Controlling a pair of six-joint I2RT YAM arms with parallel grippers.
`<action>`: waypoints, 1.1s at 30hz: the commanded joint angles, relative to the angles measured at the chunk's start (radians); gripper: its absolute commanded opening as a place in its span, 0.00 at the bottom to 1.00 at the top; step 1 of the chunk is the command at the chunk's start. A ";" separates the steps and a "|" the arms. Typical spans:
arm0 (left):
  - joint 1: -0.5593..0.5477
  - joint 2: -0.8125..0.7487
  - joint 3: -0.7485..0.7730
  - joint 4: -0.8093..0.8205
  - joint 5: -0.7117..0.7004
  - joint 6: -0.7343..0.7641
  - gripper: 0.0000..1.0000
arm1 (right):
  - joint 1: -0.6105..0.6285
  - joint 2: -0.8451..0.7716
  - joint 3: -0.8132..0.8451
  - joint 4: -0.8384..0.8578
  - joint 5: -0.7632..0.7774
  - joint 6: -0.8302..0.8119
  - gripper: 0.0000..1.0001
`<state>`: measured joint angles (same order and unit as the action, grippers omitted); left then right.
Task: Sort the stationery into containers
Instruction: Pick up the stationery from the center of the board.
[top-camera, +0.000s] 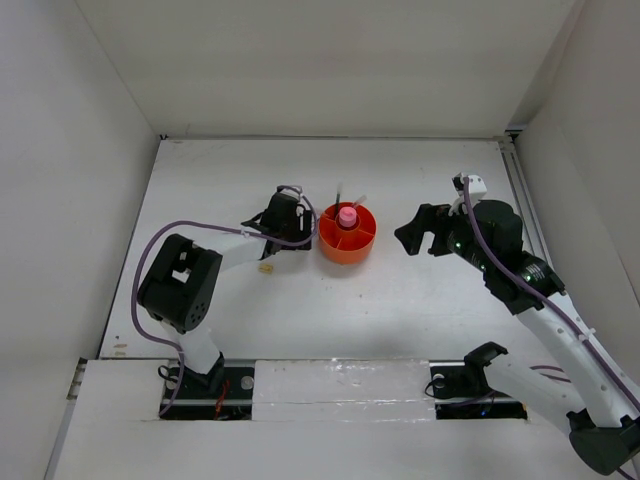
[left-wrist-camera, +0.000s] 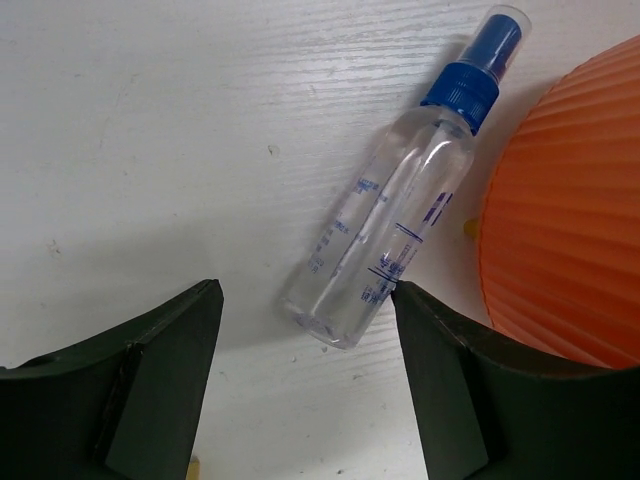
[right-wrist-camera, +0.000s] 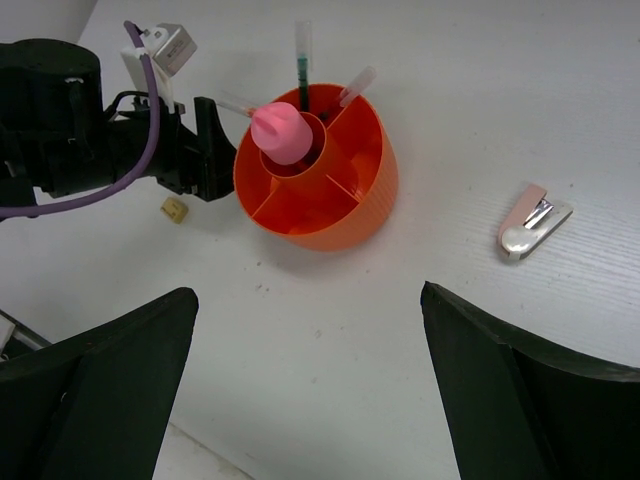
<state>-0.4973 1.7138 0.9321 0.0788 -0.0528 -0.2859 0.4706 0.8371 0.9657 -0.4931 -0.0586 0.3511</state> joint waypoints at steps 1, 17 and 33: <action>-0.001 -0.005 0.043 -0.010 -0.036 -0.001 0.65 | -0.006 -0.016 0.002 0.051 0.014 -0.014 1.00; -0.001 0.087 0.137 -0.037 -0.042 0.073 0.60 | -0.006 -0.026 0.002 0.042 0.005 -0.014 1.00; -0.001 0.124 0.174 -0.074 -0.065 0.062 0.26 | -0.006 -0.035 0.002 0.042 0.005 -0.014 1.00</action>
<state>-0.4969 1.8374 1.0744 0.0311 -0.0975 -0.2184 0.4706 0.8150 0.9657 -0.4931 -0.0589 0.3508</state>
